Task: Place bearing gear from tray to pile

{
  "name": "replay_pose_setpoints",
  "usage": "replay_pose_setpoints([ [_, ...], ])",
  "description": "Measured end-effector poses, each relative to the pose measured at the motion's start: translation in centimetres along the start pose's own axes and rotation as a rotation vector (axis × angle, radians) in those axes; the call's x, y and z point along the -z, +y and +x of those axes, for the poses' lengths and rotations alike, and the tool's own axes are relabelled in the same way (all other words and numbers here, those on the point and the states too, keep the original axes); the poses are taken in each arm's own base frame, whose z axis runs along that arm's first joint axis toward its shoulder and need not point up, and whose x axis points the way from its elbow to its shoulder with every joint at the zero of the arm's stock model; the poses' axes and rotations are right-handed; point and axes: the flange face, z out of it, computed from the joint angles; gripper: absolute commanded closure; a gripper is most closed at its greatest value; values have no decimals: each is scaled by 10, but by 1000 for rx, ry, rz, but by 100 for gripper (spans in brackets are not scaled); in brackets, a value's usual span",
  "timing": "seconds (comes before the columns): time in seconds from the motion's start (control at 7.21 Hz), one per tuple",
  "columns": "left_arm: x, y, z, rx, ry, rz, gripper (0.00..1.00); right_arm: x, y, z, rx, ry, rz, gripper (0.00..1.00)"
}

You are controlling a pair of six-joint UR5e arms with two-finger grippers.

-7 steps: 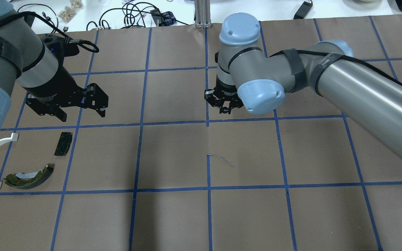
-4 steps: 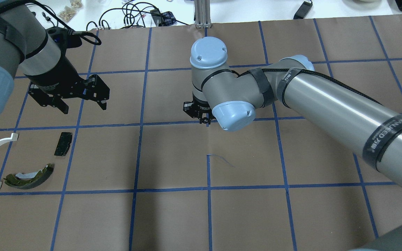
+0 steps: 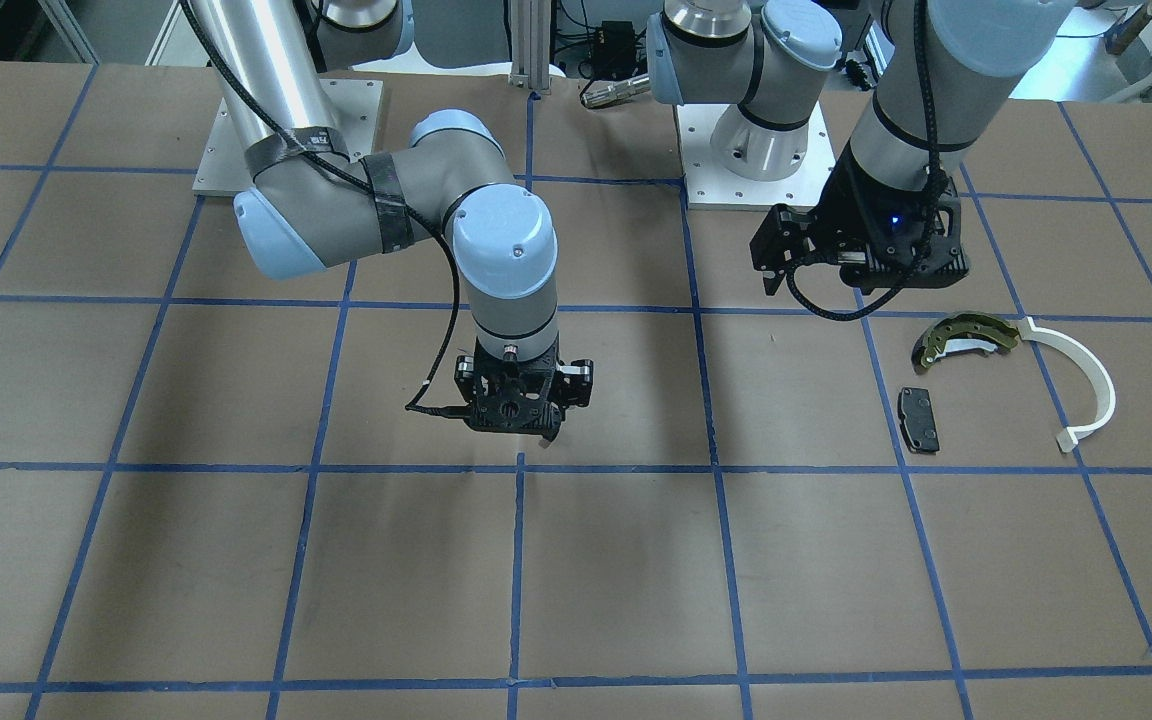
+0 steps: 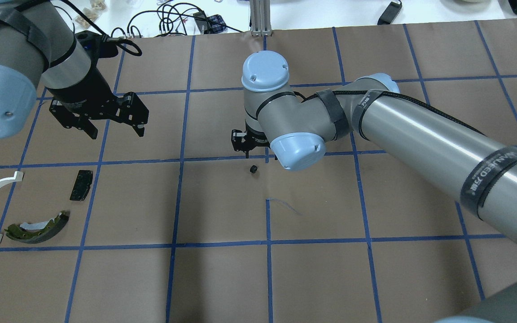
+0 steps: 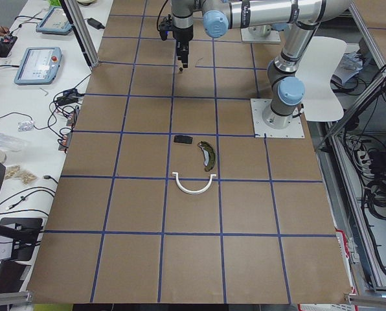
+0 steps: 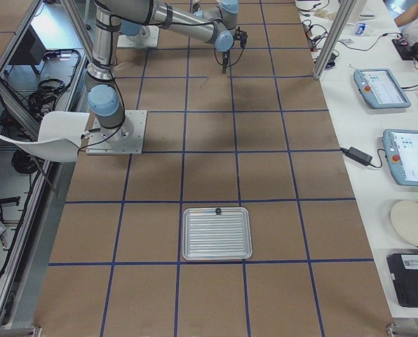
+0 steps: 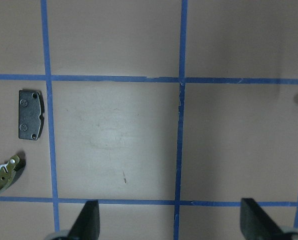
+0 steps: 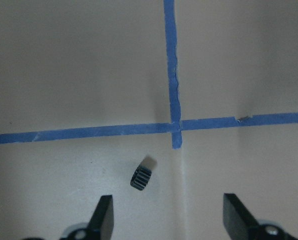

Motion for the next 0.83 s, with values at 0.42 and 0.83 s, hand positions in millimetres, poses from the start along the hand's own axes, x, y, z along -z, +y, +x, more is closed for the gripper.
replay_pose_setpoints([
  [0.42, -20, -6, 8, 29, 71, -2, 0, 6, -12, 14, 24, 2, 8, 14],
  [0.83, -52, -24, 36, 14, 95, 21, 0, 55, -79, 156, 81, 17, 31, 15],
])
